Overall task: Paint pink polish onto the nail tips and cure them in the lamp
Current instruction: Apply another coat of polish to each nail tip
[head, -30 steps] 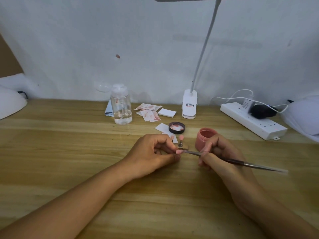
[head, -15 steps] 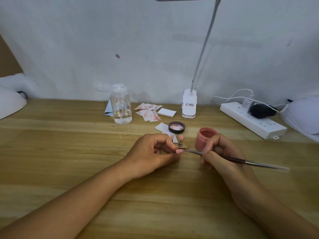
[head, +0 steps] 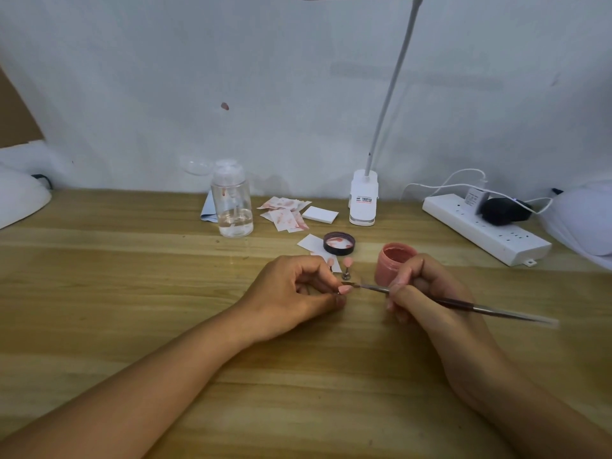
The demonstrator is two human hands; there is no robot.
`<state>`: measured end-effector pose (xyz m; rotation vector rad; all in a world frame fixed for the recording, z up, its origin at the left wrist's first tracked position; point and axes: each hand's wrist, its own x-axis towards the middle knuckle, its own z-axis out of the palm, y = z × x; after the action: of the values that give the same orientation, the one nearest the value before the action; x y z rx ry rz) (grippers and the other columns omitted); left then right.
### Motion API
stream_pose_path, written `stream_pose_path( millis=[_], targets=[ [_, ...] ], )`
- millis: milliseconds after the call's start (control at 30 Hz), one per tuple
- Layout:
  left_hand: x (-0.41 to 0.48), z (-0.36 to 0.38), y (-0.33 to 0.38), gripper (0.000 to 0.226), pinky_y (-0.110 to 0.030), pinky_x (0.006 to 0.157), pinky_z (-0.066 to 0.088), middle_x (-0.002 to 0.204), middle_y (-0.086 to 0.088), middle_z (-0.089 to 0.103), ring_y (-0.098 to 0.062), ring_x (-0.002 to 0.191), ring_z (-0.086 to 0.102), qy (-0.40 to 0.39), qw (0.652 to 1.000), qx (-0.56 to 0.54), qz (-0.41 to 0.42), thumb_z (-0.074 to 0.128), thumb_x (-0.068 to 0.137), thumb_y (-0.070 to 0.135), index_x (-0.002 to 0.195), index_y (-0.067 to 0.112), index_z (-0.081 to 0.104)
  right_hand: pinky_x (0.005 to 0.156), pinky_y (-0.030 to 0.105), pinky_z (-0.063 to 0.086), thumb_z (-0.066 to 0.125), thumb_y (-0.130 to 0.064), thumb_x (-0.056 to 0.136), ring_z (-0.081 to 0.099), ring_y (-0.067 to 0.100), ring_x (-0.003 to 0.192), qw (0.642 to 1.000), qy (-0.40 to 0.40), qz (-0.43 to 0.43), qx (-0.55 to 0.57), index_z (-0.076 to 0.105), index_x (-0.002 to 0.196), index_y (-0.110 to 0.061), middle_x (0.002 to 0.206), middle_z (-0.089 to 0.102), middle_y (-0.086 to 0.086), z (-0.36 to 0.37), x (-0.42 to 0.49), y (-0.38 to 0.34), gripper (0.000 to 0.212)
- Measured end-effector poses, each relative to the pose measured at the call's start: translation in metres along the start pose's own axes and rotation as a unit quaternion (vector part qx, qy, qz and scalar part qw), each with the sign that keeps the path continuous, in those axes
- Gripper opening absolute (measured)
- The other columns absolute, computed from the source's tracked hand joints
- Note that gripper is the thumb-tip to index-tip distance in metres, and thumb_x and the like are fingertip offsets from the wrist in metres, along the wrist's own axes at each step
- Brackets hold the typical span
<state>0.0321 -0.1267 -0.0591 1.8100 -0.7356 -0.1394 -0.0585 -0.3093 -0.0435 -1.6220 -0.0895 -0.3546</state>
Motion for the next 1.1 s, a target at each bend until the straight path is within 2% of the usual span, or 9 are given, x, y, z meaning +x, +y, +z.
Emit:
stream_pose_path(
  millis=[233,400,633,767,833,967,1100],
  targets=[
    [0.0,0.0,-0.001,0.024,-0.004,0.052,0.038,0.073,0.007,0.073,0.009,0.055,0.057,-0.002,1.0,-0.002,0.003,0.082,0.076,0.005,0.074,0.027,0.071,0.055,0.016,0.039,0.055,0.008,0.086,0.052,0.007,0.057,1.0,-0.018,0.011,-0.013,0.05,0.079,-0.006,0.061,0.059,0.003,0.001,-0.001,0.0,0.016],
    [0.0,-0.001,-0.002,0.024,-0.006,0.052,0.038,0.078,0.002,0.075,0.008,0.059,0.058,-0.002,1.0,0.012,0.007,0.083,0.077,0.009,0.073,0.03,0.072,0.054,0.013,0.04,0.055,0.007,0.085,0.053,0.006,0.057,1.0,-0.017,0.012,-0.006,0.051,0.077,-0.008,0.061,0.06,0.003,0.001,0.0,-0.001,0.018],
    [-0.002,-0.001,-0.002,0.022,-0.006,0.047,0.032,0.07,0.013,0.071,0.007,0.046,0.048,0.005,0.999,0.049,0.022,0.083,0.077,0.019,0.07,0.036,0.071,0.054,0.015,0.041,0.058,0.002,0.088,0.052,0.007,0.056,1.0,-0.009,0.016,0.003,0.051,0.082,-0.002,0.064,0.065,0.007,0.004,-0.002,-0.003,0.01],
    [-0.003,0.0,-0.003,0.012,-0.006,0.047,0.031,0.071,0.015,0.071,0.005,0.043,0.046,0.024,0.994,0.096,0.041,0.082,0.078,0.027,0.073,0.031,0.071,0.059,0.022,0.041,0.057,0.002,0.088,0.053,0.006,0.057,1.0,-0.003,0.021,-0.006,0.052,0.08,-0.004,0.063,0.065,0.006,0.004,-0.001,-0.003,0.012],
    [-0.005,0.001,-0.004,0.011,-0.01,0.049,0.032,0.075,0.02,0.071,0.005,0.045,0.048,0.031,0.985,0.158,0.061,0.079,0.08,0.039,0.077,0.032,0.07,0.061,0.025,0.04,0.058,0.002,0.088,0.054,0.006,0.057,1.0,-0.01,0.025,-0.014,0.052,0.079,-0.005,0.062,0.064,0.006,0.005,0.0,-0.002,0.013],
    [-0.009,0.004,-0.001,0.024,-0.017,0.055,0.035,0.081,0.03,0.068,0.0,0.05,0.055,0.043,0.964,0.245,0.096,0.063,0.078,0.06,0.085,0.037,0.065,0.055,0.015,0.041,0.057,0.004,0.085,0.054,0.006,0.057,0.999,-0.009,0.027,-0.019,0.052,0.074,-0.011,0.059,0.061,0.003,0.003,-0.001,-0.002,0.02],
    [-0.01,0.005,-0.001,0.014,-0.017,0.055,0.033,0.08,0.031,0.067,0.001,0.052,0.055,0.046,0.956,0.269,0.106,0.071,0.082,0.05,0.085,0.038,0.064,0.053,0.014,0.04,0.056,0.005,0.083,0.053,0.007,0.057,0.999,-0.016,0.03,-0.028,0.051,0.074,-0.008,0.058,0.059,0.003,0.002,-0.001,-0.001,0.017]
  ],
)
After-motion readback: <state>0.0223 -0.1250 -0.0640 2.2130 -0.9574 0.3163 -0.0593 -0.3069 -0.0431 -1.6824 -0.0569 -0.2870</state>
